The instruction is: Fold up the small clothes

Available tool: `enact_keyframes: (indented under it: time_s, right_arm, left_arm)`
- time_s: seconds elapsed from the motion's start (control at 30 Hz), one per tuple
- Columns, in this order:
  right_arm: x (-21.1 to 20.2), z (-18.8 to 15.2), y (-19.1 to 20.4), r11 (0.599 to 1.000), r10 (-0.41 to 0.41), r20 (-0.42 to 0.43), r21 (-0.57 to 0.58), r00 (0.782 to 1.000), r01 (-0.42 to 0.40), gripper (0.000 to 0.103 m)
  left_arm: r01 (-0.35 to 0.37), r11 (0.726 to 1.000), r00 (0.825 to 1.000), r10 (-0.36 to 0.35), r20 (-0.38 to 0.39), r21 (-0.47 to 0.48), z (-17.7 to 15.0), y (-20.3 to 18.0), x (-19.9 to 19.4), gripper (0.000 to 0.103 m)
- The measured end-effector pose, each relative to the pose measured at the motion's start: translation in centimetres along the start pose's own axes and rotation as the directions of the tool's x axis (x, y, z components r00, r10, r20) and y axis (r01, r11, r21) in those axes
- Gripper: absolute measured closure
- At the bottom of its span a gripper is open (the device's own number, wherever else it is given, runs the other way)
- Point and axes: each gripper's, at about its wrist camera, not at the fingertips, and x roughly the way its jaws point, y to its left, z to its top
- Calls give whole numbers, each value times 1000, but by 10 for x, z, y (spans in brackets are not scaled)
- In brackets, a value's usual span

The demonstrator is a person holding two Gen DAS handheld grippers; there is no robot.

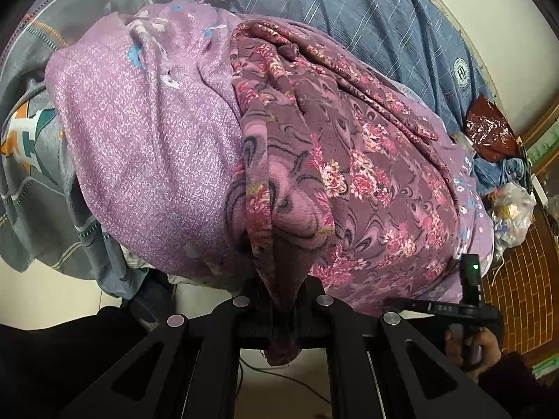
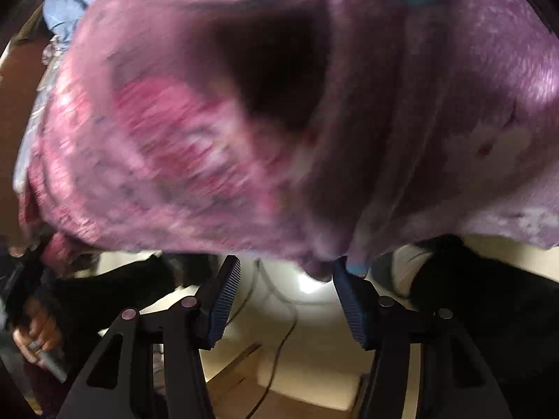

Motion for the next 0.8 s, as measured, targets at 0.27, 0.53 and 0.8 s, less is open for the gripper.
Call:
enact_keyframes:
  time_s: [0.27,0.53,0.8]
  right_arm:
    - [2,3,4,992,121,0,-19,993,-121,100]
    - [-37,-31,19,981,183,-95,-40,979,-187,93]
    - [-59,-46,-12,972,233,-86,59,969,-229,46]
  left_arm:
    - [-10,1000,1000,10,-9,-2,0,1,-3,98]
    - [15,1000,1000,-15,3,-3,4,15,-32,98]
    - [149,988,989,-148,25,-37,13,16,-70,99]
